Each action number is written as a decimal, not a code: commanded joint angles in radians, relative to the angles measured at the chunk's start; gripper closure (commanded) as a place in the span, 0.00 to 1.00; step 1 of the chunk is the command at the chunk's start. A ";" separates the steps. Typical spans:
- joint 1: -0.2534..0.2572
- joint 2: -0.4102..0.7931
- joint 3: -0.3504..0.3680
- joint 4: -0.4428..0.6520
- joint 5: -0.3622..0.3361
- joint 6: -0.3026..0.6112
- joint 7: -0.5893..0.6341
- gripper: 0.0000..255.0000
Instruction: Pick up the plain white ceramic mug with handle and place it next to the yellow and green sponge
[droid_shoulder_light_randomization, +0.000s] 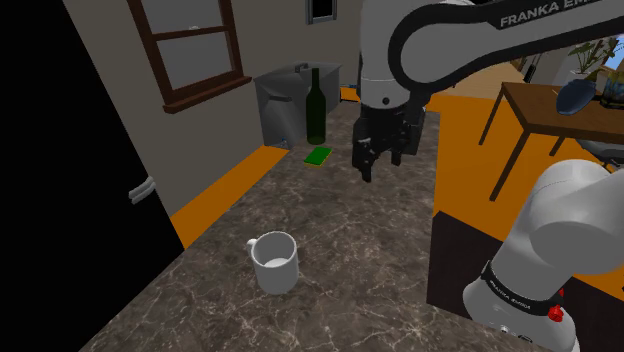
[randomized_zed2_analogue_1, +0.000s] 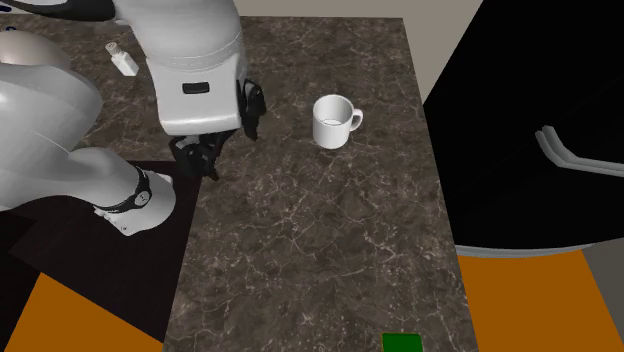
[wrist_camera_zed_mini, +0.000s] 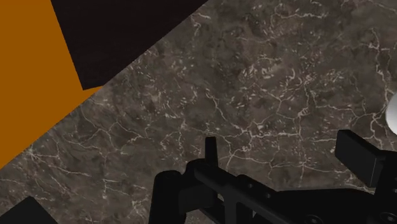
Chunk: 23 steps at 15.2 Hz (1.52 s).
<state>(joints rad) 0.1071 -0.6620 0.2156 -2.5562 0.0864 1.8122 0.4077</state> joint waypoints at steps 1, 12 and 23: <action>0.013 0.047 0.037 -0.001 0.025 0.061 0.041 0.00; 0.040 0.386 0.231 0.108 0.047 0.353 0.277 0.00; 0.044 0.654 0.317 0.212 -0.087 0.529 0.471 0.00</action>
<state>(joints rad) 0.1510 -0.0190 0.5319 -2.3398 0.0069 2.3270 0.8719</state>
